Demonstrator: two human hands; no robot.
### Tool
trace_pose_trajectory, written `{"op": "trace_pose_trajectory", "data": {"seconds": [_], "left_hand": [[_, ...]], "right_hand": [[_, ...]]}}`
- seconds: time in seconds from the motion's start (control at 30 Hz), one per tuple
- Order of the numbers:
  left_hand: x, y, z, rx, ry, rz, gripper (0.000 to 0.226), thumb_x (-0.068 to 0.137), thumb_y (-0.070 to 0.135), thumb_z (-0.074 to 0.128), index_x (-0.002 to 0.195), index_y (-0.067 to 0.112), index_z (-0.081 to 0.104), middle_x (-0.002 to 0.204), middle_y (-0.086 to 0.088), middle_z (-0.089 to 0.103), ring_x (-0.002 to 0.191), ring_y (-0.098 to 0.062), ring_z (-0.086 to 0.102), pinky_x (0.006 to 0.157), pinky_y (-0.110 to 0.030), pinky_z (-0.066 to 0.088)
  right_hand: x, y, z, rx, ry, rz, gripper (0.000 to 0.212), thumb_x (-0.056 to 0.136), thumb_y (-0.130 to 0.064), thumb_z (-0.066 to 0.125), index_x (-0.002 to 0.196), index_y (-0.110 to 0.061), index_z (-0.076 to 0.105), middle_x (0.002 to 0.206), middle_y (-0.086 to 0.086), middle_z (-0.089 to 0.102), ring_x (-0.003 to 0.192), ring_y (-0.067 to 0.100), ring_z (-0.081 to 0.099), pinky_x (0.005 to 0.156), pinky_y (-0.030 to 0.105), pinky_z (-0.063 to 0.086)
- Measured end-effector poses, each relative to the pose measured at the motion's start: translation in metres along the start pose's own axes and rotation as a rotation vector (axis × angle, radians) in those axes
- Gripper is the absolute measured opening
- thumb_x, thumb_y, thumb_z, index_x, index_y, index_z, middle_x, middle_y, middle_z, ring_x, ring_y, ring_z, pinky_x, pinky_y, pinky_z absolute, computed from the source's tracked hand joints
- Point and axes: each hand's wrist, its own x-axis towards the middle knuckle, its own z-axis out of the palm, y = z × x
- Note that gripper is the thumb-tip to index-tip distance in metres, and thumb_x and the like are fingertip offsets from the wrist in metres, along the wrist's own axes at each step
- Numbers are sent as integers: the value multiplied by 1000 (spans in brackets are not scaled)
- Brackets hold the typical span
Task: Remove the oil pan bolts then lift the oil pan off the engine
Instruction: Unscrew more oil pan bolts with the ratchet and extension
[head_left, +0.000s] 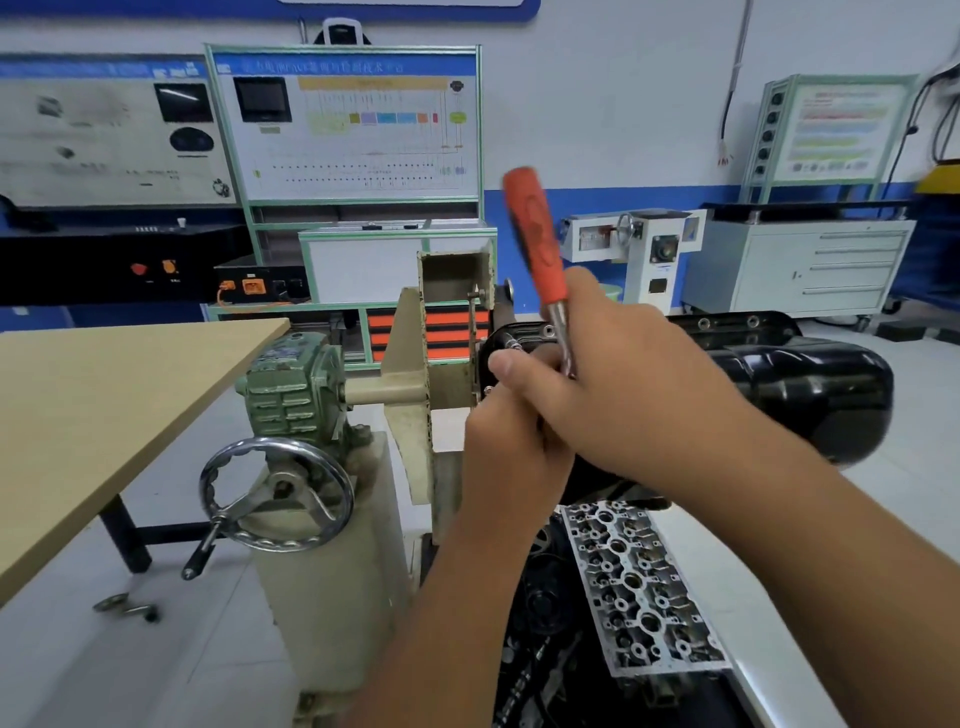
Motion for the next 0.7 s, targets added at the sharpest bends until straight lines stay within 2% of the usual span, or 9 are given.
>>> {"op": "trace_pose_trajectory", "data": {"seconds": [0.07,0.13,0.17,0.23,0.33,0.47,0.57,0.63,0.7], "left_hand": [[1,-6,0,4,93,-27,12,89,-3,68,82,7,65,66,8,53,61,-8,46,59,-12,38],[2,-5,-1,71,184,-2,13,88,-2,66,77,4,62,69,14,43,63,-1,35,62,-5,31],[1,-5,1,89,178,26,10,88,2,65,80,7,62,68,14,43,62,-2,36,62,-5,30],[-2,1,2,85,94,-6,9,86,17,63,89,25,62,67,7,58,63,-12,53,61,-14,45],[-6,0,5,132,17,-71,17,78,44,49,86,54,61,81,28,69,79,-13,68,70,-25,59],[0,-3,-4,104,-61,9,35,86,10,69,90,40,53,79,35,59,69,8,58,57,-4,36],[3,-5,-7,-31,9,-44,8,90,15,66,92,23,67,71,15,61,72,-11,60,66,-26,51],[6,-5,-7,-10,120,-1,10,89,5,71,98,7,74,74,6,64,71,-3,54,68,-17,48],[7,-3,-7,39,161,25,15,89,5,69,103,4,75,78,1,67,72,-1,54,68,-11,45]], "right_hand": [[-9,-4,11,408,163,208,50,83,-69,66,105,-33,40,75,-5,62,61,9,59,53,29,47],[-17,-9,20,832,234,422,54,81,-61,76,112,-33,42,84,7,68,58,20,61,54,32,49],[-19,-10,22,863,237,440,52,82,-57,77,111,-34,41,84,10,68,56,22,61,52,33,49],[-19,-6,17,562,146,289,47,85,-57,73,108,-34,38,77,1,65,55,17,61,49,33,48],[-9,-6,-1,-5,-69,-43,44,91,-59,60,108,-33,29,69,-5,54,60,18,54,51,35,42],[-5,-2,-10,-358,-108,-215,42,96,-57,53,95,-35,17,65,-4,47,56,20,47,46,32,33],[-14,-1,2,231,93,26,33,91,-57,63,104,-36,40,61,-4,59,50,12,58,44,26,45],[-17,-8,14,886,229,396,24,94,-43,68,100,-31,48,61,0,64,38,12,55,37,29,45],[-19,-15,17,1231,213,611,18,100,-30,63,101,-24,47,56,7,64,34,21,53,39,30,47]]}}
